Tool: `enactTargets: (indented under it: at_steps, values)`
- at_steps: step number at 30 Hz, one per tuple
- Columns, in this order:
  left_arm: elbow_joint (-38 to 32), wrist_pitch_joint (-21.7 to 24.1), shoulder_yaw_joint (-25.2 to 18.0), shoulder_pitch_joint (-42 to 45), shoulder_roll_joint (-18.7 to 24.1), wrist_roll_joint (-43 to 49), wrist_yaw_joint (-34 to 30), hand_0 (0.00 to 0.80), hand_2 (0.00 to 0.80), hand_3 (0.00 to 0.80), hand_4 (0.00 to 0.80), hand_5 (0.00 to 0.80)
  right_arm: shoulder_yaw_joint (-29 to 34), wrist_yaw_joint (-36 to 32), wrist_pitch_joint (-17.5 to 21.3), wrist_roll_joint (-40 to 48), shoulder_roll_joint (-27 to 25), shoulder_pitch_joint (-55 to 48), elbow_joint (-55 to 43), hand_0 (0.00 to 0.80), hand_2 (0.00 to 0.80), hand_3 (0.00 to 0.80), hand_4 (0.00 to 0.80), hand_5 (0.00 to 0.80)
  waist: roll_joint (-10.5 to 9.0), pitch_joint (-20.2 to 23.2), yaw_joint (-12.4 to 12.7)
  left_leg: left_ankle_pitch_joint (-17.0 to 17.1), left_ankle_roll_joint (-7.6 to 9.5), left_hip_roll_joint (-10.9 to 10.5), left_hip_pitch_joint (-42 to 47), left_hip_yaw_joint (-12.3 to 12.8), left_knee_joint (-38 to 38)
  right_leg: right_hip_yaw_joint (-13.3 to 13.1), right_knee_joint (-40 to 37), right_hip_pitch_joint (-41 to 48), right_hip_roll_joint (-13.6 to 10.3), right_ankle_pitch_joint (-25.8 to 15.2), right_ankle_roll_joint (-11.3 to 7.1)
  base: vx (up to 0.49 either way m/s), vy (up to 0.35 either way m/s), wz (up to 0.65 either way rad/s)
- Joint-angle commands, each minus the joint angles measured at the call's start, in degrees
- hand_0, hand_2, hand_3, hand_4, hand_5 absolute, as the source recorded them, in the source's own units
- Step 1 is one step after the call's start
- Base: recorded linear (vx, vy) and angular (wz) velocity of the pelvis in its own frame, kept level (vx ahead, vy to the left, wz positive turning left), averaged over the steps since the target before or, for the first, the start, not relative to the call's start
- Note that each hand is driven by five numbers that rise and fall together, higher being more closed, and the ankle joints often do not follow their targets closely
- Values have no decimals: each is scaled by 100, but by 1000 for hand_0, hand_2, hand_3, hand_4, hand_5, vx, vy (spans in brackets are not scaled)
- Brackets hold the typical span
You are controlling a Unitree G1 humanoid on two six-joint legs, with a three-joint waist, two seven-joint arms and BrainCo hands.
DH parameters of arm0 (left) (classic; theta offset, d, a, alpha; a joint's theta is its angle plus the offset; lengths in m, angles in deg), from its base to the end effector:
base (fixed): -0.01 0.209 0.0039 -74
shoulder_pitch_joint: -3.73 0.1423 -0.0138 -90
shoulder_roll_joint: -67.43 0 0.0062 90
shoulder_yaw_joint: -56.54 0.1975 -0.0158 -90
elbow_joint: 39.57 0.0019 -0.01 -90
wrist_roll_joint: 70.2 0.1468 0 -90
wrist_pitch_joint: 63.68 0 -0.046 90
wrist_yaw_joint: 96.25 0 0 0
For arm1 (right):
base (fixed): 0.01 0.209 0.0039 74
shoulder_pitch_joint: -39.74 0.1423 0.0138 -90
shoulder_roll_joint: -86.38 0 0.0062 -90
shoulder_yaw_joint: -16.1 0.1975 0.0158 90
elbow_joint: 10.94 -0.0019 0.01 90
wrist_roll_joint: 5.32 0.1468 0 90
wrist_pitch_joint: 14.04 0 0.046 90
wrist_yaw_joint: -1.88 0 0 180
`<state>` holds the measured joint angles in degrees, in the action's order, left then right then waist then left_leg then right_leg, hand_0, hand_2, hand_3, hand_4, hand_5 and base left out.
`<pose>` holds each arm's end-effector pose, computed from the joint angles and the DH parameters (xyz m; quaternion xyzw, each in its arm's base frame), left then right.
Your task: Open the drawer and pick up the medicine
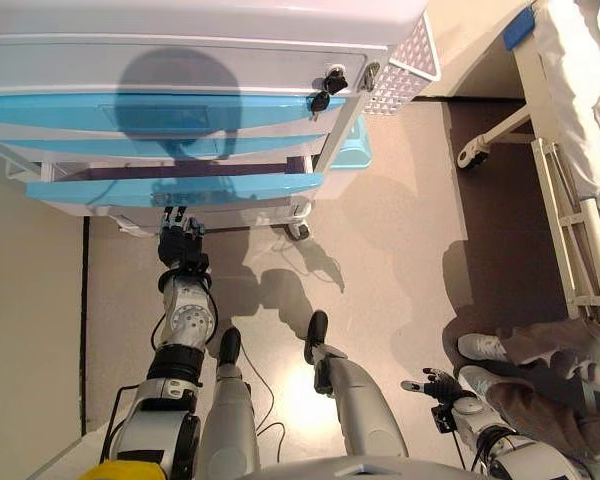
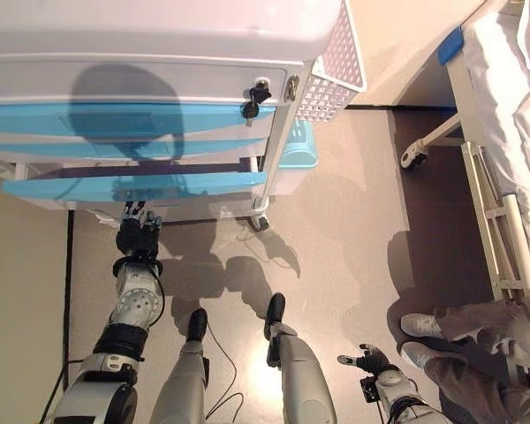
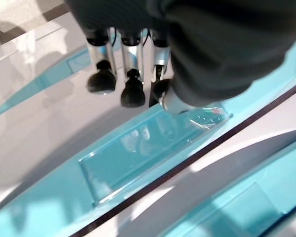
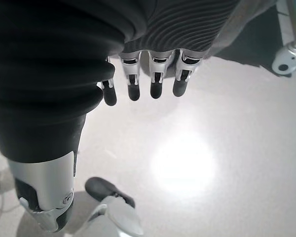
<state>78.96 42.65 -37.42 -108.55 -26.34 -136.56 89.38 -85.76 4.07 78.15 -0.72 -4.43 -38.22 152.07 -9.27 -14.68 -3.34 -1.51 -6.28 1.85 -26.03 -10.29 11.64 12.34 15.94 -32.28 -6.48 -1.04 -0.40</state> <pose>0.2872 0.2092 0.0432 -0.4570 -0.0728 0.1579 0.8723 0.1489 -0.2408 -0.1132 -0.1695 0.4904 -0.0333 0.8542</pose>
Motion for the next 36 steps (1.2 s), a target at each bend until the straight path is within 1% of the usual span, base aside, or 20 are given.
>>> enactTargets:
  at_steps: [1, 4, 9, 10, 13, 19, 22, 31, 36]
  values:
    - [-1690, 543, -237, -219, 424, 364, -695, 800, 800, 800, 800, 800, -179, 22, 25, -79, -217, -311, 115, 0, 0, 0, 0, 0, 17, 389, 211, 290, 312, -323, -715, -275, 286, 137, 551, -38, 113, 380, -306, -34, -60, 21]
    - [-1812, 470, -157, -75, 298, 377, -733, 800, 800, 800, 800, 800, -158, 28, 21, -78, -227, -320, 131, 0, 0, 0, 0, 0, 72, 359, 295, 321, 292, -322, -725, -405, 326, 273, 738, -38, 97, 514, -257, -28, -60, 17]
    - [-1904, 387, -109, 116, 219, 377, -797, 800, 800, 800, 800, 800, -122, 35, 10, -68, -249, -308, 156, 0, 0, 0, 0, 0, 112, 323, 359, 316, 283, -312, -725, -507, 417, 360, 887, -26, 96, 606, -219, -13, -45, 20]
    - [-2017, 348, -84, 242, 170, 359, -843, 800, 800, 800, 800, 800, -114, 33, 4, -70, -260, -290, 167, 0, 0, 0, 0, 0, 132, 289, 409, 307, 281, -326, -729, -555, 476, 402, 965, -8, 91, 666, -201, -12, -31, 13]
    - [-2093, 307, -50, 326, 100, 332, -866, 800, 800, 800, 800, 800, -102, 39, 5, -69, -268, -291, 185, 0, 0, 0, 0, 0, 158, 248, 448, 305, 283, -342, -721, -601, 516, 431, 1050, 4, 73, 713, -188, -9, -25, 12]
    - [-2274, 168, 24, 683, 36, 310, -993, 800, 800, 800, 800, 800, -39, 33, -14, -106, -342, -303, 269, 0, 0, 0, 0, 0, 257, 133, 594, 316, 280, -395, -680, -731, 583, 554, 1244, 90, 12, 839, -151, -13, -26, 16]
    - [-2419, 76, 105, 873, 47, 324, -1073, 800, 800, 800, 800, 800, -35, 21, -20, -120, -341, -313, 269, 0, 0, 0, 0, 0, 305, 76, 686, 346, 278, -414, -642, -842, 589, 650, 1343, 148, -17, 909, -128, -11, -27, 15]
    - [-2655, -145, 321, 1179, 35, 210, -1227, 800, 800, 800, 800, 800, -53, 31, -33, -122, -305, -270, 277, 0, 0, 0, 0, 0, 321, -25, 843, 406, 271, -440, -594, -1023, 558, 828, 1392, 250, -29, 973, -109, -11, -34, 15]
    - [-2725, -281, 409, 1405, 10, 84, -1332, 800, 800, 800, 800, 800, -63, 26, -32, -135, -306, -259, 276, 0, 0, 0, 0, 0, 319, -77, 905, 421, 277, -453, -601, -1059, 571, 863, 1414, 254, -33, 988, -111, -1, -11, 2]
